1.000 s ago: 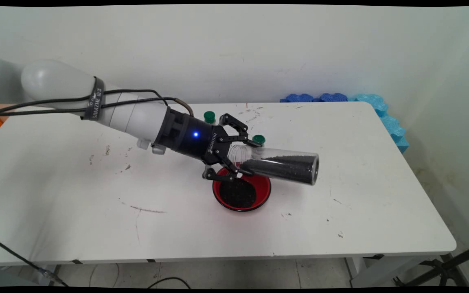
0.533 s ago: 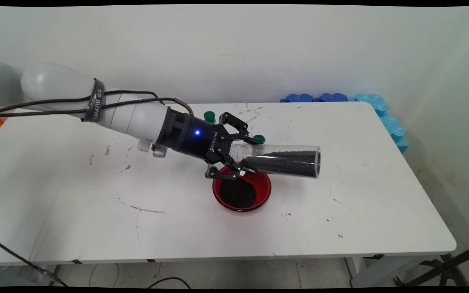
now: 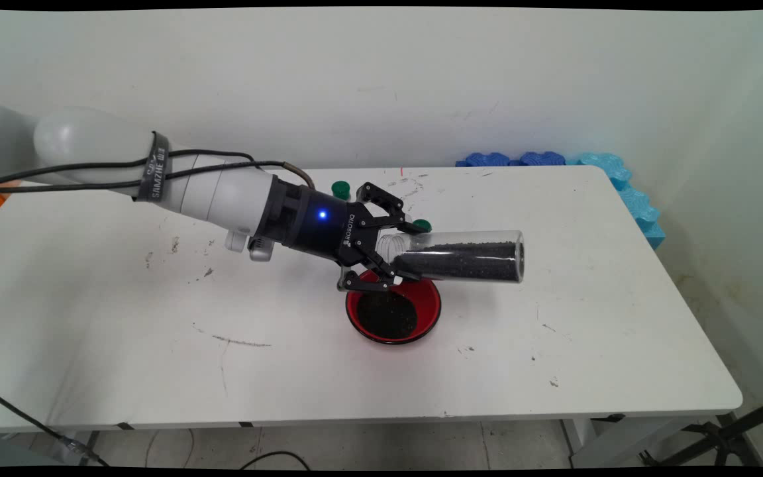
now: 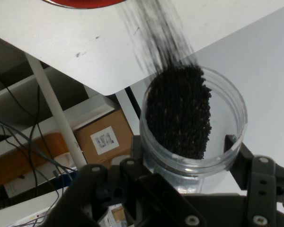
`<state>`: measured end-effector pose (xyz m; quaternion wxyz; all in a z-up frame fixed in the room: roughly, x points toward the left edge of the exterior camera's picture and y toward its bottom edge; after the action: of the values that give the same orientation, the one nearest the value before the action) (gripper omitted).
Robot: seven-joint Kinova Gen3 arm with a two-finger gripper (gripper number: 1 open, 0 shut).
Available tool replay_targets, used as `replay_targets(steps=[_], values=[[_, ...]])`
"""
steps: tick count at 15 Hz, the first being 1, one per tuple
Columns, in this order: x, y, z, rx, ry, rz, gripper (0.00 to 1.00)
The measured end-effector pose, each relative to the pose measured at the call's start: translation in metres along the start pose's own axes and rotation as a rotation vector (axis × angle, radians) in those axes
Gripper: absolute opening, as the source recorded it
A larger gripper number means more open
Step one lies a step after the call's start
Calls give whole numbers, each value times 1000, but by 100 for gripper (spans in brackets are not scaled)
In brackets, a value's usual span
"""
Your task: Pour the black seasoning powder in the red bowl
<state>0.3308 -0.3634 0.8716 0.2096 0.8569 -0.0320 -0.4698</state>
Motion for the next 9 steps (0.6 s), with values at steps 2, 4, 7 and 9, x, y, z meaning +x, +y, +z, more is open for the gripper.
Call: replay_targets(steps=[2,4,7,9], values=[[0,-1,0,-3,-5,-8,0],[1,-1,0,-8,-11,-15,0],[0,-1,1,-16,-22,-26,0],[0,0,2,-22,-29,-32,0]])
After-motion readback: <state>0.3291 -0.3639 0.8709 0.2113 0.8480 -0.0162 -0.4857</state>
